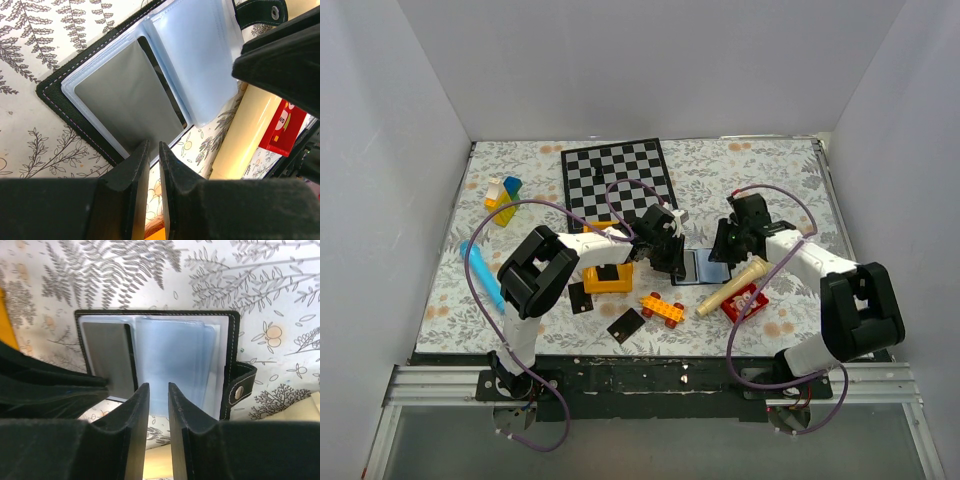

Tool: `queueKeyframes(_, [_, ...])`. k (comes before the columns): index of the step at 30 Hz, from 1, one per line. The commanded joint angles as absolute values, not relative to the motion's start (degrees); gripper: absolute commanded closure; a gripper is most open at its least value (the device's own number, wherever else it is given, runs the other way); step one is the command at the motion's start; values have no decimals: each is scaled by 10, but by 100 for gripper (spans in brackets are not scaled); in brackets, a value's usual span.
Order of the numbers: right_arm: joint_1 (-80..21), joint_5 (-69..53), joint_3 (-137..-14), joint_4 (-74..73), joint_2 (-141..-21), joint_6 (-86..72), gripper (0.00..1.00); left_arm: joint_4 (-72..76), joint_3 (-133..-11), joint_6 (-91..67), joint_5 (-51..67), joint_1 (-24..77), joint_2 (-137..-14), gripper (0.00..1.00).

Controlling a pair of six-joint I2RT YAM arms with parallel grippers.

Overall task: Put the credit cards into the card holder
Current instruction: Insert the credit card into the card holder.

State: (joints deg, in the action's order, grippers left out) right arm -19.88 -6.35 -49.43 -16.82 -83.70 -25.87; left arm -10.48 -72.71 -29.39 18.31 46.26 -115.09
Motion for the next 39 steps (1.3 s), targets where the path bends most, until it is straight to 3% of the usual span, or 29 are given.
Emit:
queueKeyframes(1, [-198, -46, -526, -198, -864, -257, 73, -128, -732, -288, 167, 467, -1165, 86])
queueKeyframes(7, [-198, -93, -539, -197, -915, -248, 84, -130, -733, -287, 166, 467, -1164, 87])
queueKeyframes(12, [-199, -122, -539, -194, -938, -246, 86, -130, -732, -287, 166, 467, -1165, 87])
queueKeyframes(23, [-198, -249, -512, -103, -960, -259, 87, -137, -738, -287, 166, 466, -1166, 87])
queueKeyframes(39, [-197, -234, -515, -111, -988, -254, 89, -15, -697, -272, 209, 484, -1076, 87])
